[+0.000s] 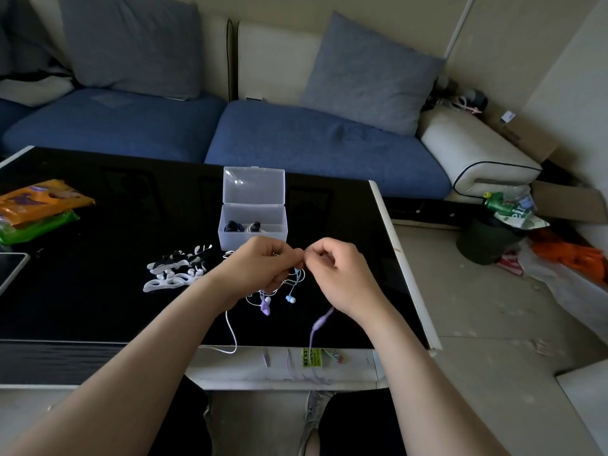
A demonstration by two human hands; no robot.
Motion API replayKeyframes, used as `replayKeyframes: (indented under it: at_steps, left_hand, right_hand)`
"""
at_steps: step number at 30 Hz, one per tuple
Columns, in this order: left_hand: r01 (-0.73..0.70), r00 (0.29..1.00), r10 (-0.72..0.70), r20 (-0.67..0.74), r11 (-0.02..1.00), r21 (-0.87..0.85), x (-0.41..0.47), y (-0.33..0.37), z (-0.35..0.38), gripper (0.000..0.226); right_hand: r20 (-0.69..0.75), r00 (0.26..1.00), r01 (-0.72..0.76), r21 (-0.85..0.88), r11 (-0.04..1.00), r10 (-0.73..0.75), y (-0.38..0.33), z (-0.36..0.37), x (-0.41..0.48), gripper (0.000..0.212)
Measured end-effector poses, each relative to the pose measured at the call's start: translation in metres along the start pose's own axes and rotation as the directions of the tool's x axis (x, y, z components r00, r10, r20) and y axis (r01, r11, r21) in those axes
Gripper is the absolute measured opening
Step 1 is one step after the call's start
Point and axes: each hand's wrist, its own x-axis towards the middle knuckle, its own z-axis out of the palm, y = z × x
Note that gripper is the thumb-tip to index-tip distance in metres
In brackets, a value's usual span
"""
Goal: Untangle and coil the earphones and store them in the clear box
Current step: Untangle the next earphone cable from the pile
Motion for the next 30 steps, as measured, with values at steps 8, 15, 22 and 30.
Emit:
replayKeyframes:
  at_steps: [8,15,22,30]
  left_hand:
    - [0.017,1.000,-0.016,-0.016,0.994,0.106,-0.001,-0.007,-0.011,0.034]
    - [0.027,0.994,-0.030,0.109,0.999,0.025,-0.002,-0.006,-0.008,0.029]
    - [-0.004,0.958,0.109,0.264,0.929,-0.369,-0.010,0.007,-0.007,0.018]
    - [-0.104,0.992,0.063,-0.105,0.889,-0.446,0.000,0.002,-0.006,0.022]
  right_hand:
    - [-0.312,0.949,0.014,-0.126,0.992,-0.053,0.006,-0.007,0.006,0.016]
    - [-0.523,0.852,-0.002,-0.054,0.999,-0.027,0.003,-0.007,0.008,0.013]
    - [-0.456,0.884,-0.163,-0.099,0.982,0.100,0.012,-0.010,0.011,0.016]
    - [0.141,0.981,-0.101,-0.215,0.971,0.133,0.003,0.006,0.002,0.015]
